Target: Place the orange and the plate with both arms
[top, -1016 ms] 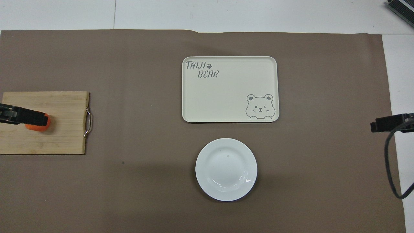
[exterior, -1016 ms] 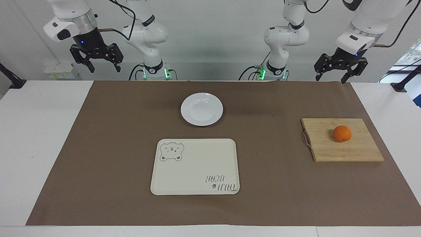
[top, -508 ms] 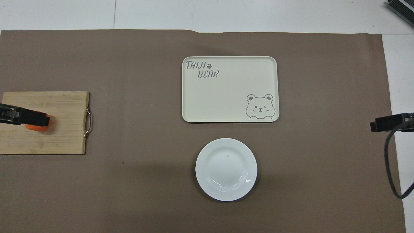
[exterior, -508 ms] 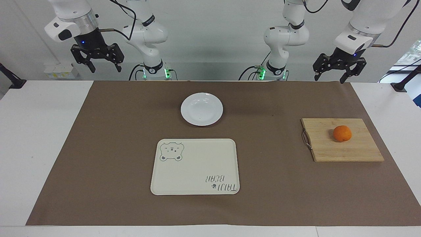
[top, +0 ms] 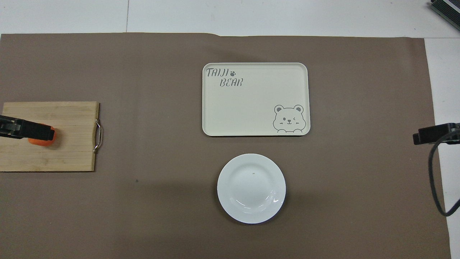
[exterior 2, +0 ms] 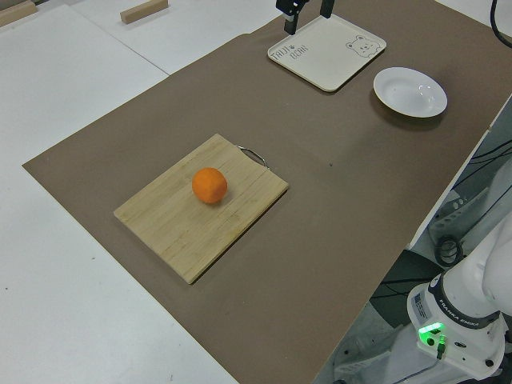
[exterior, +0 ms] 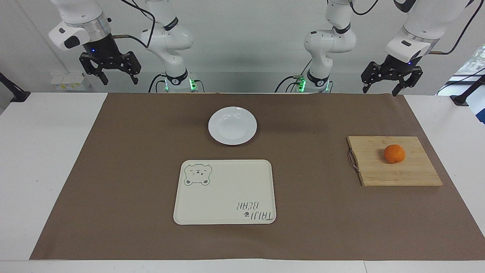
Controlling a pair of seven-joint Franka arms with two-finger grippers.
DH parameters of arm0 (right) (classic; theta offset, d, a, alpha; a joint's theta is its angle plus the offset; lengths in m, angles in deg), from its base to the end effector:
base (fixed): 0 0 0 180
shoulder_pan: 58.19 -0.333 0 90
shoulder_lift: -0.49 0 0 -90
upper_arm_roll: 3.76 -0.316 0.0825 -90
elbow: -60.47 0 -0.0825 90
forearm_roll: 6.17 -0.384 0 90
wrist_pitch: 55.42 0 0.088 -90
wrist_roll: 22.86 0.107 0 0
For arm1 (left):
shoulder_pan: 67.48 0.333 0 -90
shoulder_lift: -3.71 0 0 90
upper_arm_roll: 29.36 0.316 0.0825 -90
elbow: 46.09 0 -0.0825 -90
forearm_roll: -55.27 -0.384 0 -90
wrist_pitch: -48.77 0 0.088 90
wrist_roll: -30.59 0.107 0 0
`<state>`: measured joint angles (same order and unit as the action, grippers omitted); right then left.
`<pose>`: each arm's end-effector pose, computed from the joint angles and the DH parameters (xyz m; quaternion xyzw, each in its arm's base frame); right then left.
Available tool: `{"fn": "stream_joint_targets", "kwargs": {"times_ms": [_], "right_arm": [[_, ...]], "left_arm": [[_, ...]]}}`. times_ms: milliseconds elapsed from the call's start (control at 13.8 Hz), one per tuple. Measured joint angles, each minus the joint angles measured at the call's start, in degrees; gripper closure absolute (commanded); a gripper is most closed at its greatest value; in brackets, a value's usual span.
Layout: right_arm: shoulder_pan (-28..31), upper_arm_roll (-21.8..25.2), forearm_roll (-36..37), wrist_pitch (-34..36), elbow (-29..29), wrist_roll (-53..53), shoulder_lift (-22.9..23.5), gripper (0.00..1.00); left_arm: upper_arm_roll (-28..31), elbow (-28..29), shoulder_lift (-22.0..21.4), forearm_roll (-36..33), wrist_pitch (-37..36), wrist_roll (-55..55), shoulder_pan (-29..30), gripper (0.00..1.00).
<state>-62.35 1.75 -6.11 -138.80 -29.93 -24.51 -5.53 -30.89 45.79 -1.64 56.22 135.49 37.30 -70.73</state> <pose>0.5090 -0.0152 0.6668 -0.9999 -0.0029 0.0088 0.0047 0.5173 -0.0459 0.6542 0.9949 -0.1005 0.0018 0.0070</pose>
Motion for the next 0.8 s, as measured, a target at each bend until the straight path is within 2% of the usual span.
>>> {"fn": "stream_joint_targets", "kwargs": {"times_ms": [798], "right_arm": [[0.00,-0.01,0.00,-0.64,-0.98,0.00,0.00,0.00]], "left_arm": [[0.20,1.40,0.00,0.00,1.46,1.21,0.26,0.00]]}}
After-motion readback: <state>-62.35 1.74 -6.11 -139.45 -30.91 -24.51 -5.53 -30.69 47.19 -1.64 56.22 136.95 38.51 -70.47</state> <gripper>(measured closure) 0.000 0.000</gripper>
